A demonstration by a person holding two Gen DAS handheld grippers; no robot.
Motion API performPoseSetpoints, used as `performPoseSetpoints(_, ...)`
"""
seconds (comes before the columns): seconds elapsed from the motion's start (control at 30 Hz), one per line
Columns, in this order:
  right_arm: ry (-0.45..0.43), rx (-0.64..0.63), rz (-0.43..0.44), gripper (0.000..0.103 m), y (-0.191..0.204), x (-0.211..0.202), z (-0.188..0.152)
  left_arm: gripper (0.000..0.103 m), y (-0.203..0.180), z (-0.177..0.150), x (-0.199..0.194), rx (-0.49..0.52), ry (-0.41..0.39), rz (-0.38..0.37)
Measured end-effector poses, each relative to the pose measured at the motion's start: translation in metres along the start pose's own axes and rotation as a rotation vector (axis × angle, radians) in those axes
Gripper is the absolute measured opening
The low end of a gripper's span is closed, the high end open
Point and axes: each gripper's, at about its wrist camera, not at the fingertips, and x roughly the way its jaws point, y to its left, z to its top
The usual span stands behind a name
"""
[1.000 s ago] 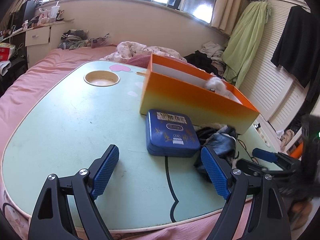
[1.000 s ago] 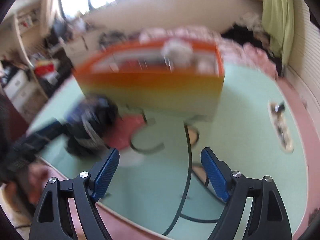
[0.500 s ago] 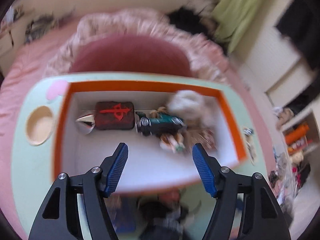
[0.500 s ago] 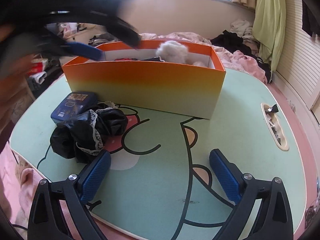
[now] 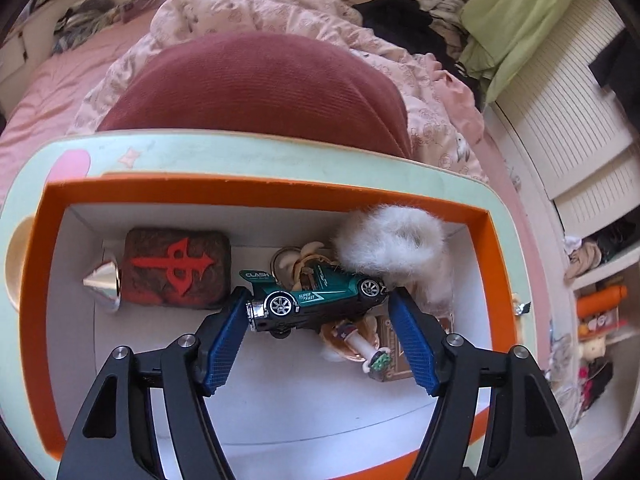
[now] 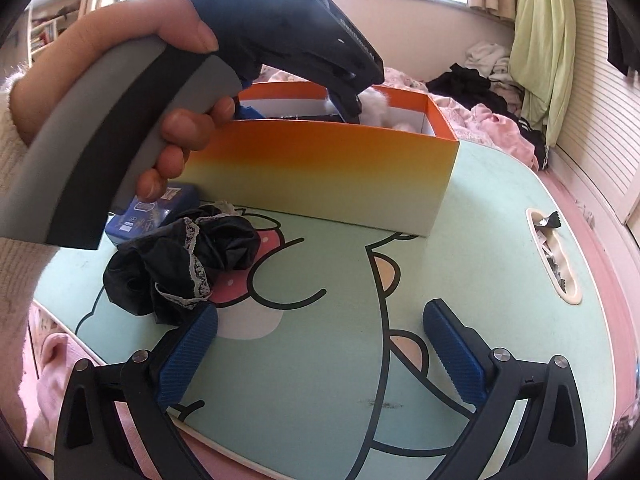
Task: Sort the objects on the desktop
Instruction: 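Grasp the green toy car with the left gripper and place it on the table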
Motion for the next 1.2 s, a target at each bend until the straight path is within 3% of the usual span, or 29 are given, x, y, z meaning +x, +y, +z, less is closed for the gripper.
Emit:
performPoseSetpoints(0.1,0.000,0.000,0.002,0.103,0.001,0.000,0.000,0.070,0.008,-0.004,-0.005,0.016,-0.021,-0.032)
performPoseSetpoints(0.23,0.000,0.000,0.002,0.103,0.000,0.000,0.001,0.070,0.023,-0.014,-0.037,-0.010,-0.095,-0.137)
performPoseSetpoints(0.33,-0.001,0.000,0.002,0.103,0.000,0.000,0.000,0.070,0.031,-0.035,-0.084,0.011,-0.194,-0.215)
performPoseSetpoints(0.43,-0.001,0.001,0.002,0.103,0.000,0.001,0.001,0.070,0.047,-0.077,-0.124,0.021,-0.273,-0.269)
performPoseSetpoints(0.6,-0.001,0.001,0.002,0.103,0.001,0.001,0.001,0.070,0.058,-0.122,-0.109,0.036,-0.205,-0.347)
performPoseSetpoints(0.67,0.000,0.000,0.003,0.103,0.001,0.001,0.001,0.071,0.059,-0.125,-0.094,0.023,-0.203,-0.334)
performPoseSetpoints(0.77,-0.002,0.001,0.006,0.103,0.001,0.000,0.001,0.071,0.069,-0.125,-0.089,-0.032,-0.264,-0.323)
performPoseSetpoints(0.9,-0.030,0.053,0.068,0.103,-0.011,-0.006,0.000,0.071,0.080,-0.145,-0.108,-0.001,-0.345,-0.352)
performPoseSetpoints(1.03,-0.125,0.132,0.129,0.096,-0.032,-0.028,0.013,0.078,0.095,-0.175,-0.123,0.023,-0.424,-0.221)
performPoseSetpoints(1.13,-0.183,0.146,0.169,0.096,-0.040,-0.047,0.053,0.078,0.100,-0.192,-0.122,0.034,-0.402,-0.158)
performPoseSetpoints(1.2,-0.167,0.150,0.202,0.096,-0.044,-0.042,0.086,0.079,0.095,-0.199,-0.118,0.077,-0.393,-0.089)
